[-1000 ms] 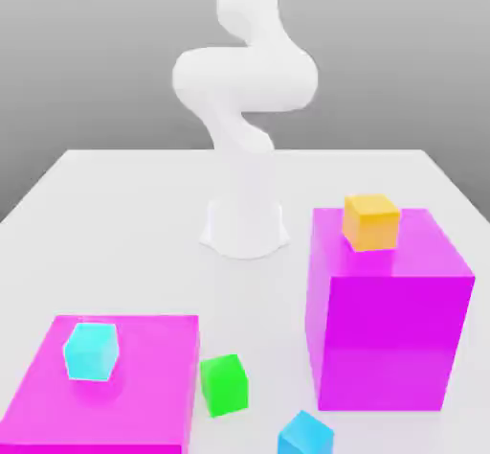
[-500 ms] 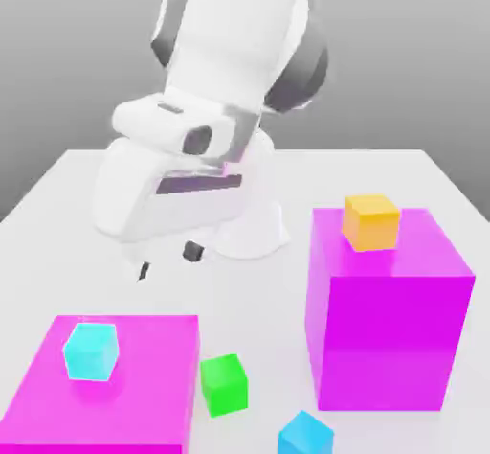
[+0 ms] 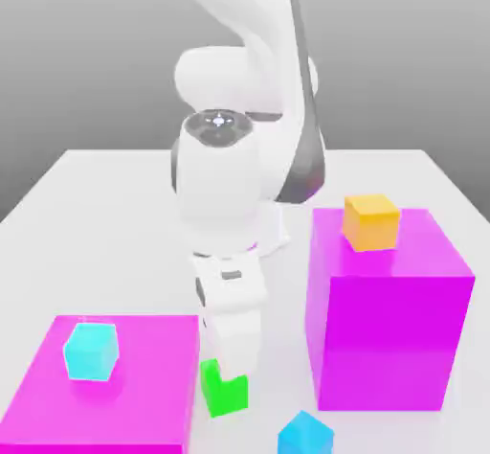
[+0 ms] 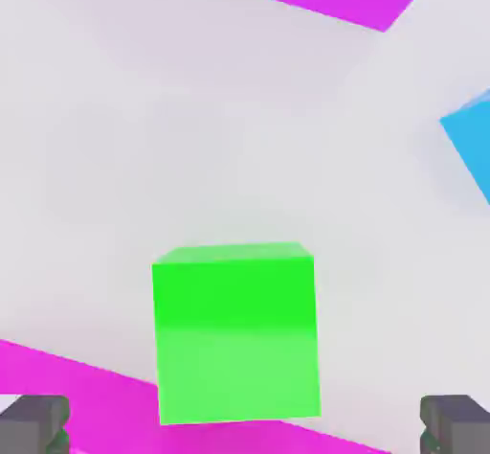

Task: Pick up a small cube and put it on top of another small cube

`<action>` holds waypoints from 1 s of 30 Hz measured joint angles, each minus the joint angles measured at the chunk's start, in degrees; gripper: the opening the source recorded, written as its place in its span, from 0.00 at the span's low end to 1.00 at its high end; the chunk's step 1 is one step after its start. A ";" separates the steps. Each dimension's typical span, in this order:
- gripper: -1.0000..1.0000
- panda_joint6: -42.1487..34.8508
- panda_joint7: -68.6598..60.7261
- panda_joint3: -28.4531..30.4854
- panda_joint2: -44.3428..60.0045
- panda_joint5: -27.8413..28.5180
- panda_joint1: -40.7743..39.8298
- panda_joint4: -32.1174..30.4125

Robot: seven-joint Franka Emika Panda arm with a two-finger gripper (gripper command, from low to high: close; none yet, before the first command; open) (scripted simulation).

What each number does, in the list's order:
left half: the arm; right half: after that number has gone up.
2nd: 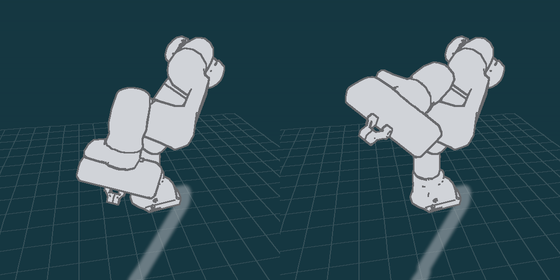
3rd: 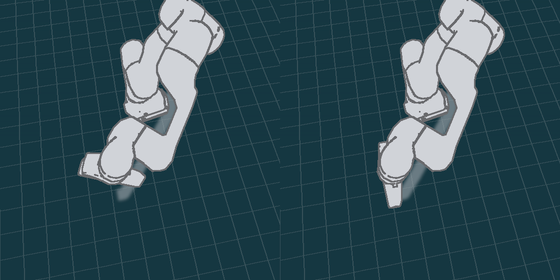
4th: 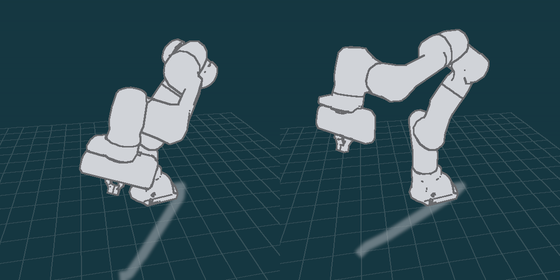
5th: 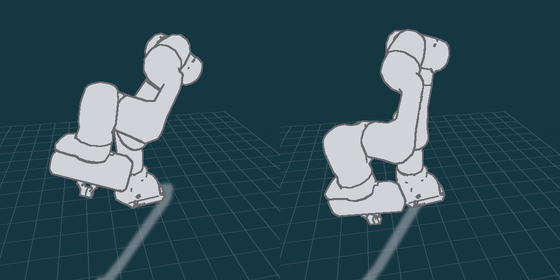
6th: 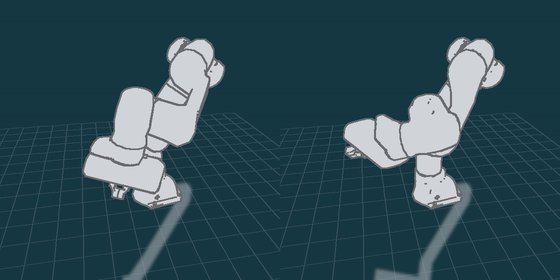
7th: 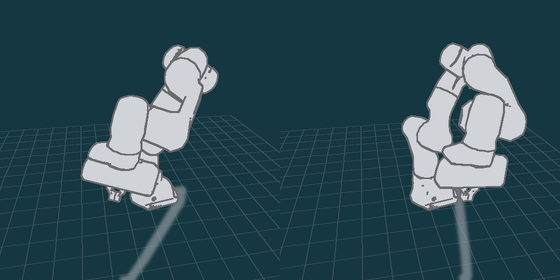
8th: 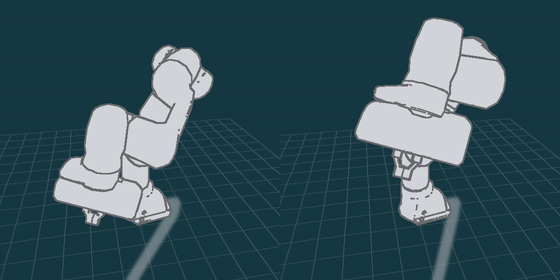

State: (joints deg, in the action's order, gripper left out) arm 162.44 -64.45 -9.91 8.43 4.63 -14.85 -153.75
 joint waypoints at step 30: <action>0.00 -4.97 9.11 2.53 -3.14 5.40 3.02 2.10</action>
State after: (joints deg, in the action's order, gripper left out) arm 157.47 -55.34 -7.37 5.29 10.04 -11.83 -151.65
